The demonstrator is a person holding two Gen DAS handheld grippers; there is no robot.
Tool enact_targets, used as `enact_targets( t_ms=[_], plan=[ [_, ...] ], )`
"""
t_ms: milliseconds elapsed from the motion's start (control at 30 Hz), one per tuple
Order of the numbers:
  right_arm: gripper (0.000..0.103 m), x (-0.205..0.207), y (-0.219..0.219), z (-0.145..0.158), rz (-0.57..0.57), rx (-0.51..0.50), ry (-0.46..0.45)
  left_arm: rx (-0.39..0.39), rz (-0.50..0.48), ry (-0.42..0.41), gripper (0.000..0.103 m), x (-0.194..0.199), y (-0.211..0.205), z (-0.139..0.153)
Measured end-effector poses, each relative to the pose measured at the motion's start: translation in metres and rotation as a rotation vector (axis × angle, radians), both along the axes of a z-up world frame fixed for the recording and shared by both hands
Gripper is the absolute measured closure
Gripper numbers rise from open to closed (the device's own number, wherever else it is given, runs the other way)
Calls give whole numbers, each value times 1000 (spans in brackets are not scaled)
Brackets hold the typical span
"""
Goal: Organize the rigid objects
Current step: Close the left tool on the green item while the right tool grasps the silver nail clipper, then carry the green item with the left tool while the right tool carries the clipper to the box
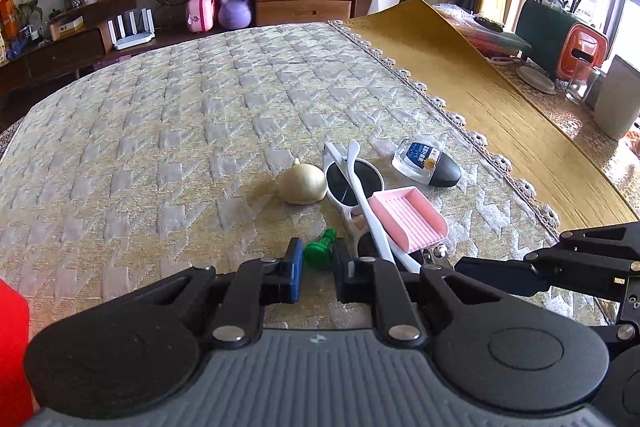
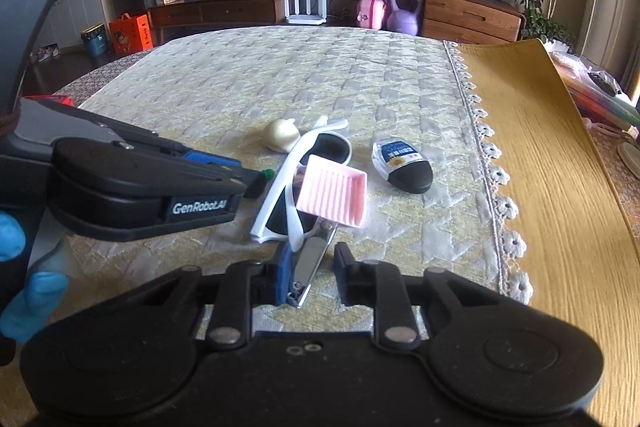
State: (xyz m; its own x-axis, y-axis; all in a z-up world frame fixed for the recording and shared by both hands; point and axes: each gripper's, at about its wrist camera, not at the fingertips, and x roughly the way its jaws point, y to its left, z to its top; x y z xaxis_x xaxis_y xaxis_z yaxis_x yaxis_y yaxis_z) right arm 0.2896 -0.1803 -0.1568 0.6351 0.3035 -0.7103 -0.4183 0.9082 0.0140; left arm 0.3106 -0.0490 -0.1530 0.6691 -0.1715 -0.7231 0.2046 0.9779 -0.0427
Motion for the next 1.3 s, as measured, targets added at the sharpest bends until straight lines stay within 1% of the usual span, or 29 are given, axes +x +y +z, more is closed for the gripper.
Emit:
enact_targets(
  t_ms=[33, 167, 433, 633, 867, 1033, 1133, 1300],
  plan=[
    [86, 0, -1, 0, -7, 2, 1, 1, 2, 1, 87, -1, 0, 0],
    [92, -1, -7, 1, -37, 17, 7, -2, 19, 0, 88, -5, 4, 5],
    [92, -16, -20, 8, -78, 24, 5, -57, 53, 18, 88, -23, 19, 21],
    [92, -35, -25, 25, -87, 53, -1, -72, 70, 12, 88, -49, 29, 39],
    [92, -63, -12, 54, -46, 76, -38, -86, 101, -16, 88, -82, 44, 66],
    [92, -78, 2, 70, -9, 100, -51, -88, 125, -42, 88, -107, 62, 80],
    [92, -85, 14, 78, 19, 114, -57, -86, 148, -50, 88, -119, 74, 86],
    [92, -97, 42, 90, 83, 109, -76, -86, 196, -58, 88, -137, 102, 95]
  ],
)
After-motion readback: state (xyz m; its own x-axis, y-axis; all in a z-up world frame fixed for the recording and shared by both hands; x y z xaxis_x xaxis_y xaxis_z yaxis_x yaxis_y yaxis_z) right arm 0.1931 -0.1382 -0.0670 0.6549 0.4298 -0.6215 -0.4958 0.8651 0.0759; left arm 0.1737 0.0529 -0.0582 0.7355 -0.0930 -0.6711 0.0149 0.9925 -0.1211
